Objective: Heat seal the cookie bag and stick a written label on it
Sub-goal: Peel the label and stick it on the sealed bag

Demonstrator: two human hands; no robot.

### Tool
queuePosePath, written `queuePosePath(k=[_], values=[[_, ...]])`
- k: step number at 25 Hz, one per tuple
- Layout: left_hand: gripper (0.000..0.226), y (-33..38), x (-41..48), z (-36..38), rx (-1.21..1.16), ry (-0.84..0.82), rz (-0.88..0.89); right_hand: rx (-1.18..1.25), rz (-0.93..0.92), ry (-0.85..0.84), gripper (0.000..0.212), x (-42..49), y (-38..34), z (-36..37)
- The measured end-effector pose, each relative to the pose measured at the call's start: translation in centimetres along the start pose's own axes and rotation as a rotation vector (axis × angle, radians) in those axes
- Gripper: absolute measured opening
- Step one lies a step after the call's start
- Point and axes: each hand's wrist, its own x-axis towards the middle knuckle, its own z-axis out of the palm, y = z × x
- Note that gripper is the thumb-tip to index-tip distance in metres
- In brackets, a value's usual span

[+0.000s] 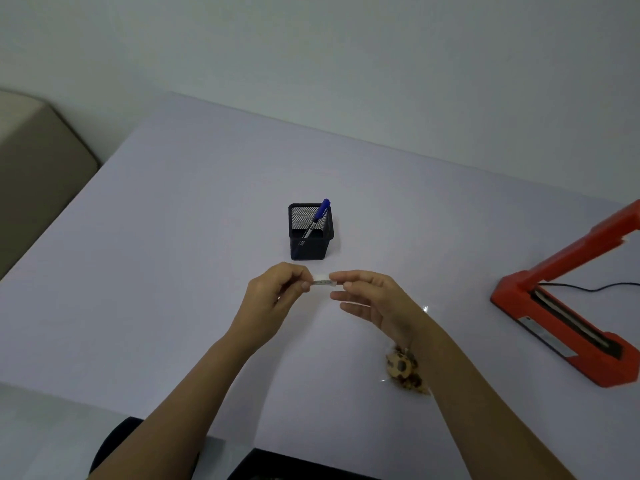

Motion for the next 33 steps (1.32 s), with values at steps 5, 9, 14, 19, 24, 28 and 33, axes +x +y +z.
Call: queuePosePath(k=[5,9,14,19,24,28,33], values=[[0.017,-2.3,0.6,-0.2,0.184,-0.061,0.212,0.114,0.098,-0.012,0.021,2.0,0.4,-0.9],[0.013,-3.8,0.1,0.0,0.126,0.022,0.087,-0.284,-0.008,0.238,0.015,5.4,3.5,-1.1],[0.015,-4.3,-0.5,0.4,-0.04,0.08,-0.272,-0.73,-0.207,0.365,0.013,9.4,6.9,0.0],[0.015,-3.6,-0.1,0.8,-0.192,0.214,-0.424,-0.889,-0.268,0.432,0.012,10.7,7.9,0.5],[0.01,-1.9,1.2,2.4,-0.421,0.239,-0.553,-0.69,-0.367,0.575,0.011,8.0,6.2,-1.0],[0.008,0.2,2.1,5.8,-0.584,0.095,-0.603,-0.512,-0.322,0.688,0.012,3.4,5.4,-6.0],[0.007,2.4,2.5,12.2,-0.698,-0.089,-0.655,-0.496,-0.208,0.927,0.014,-1.8,8.0,-13.1]])
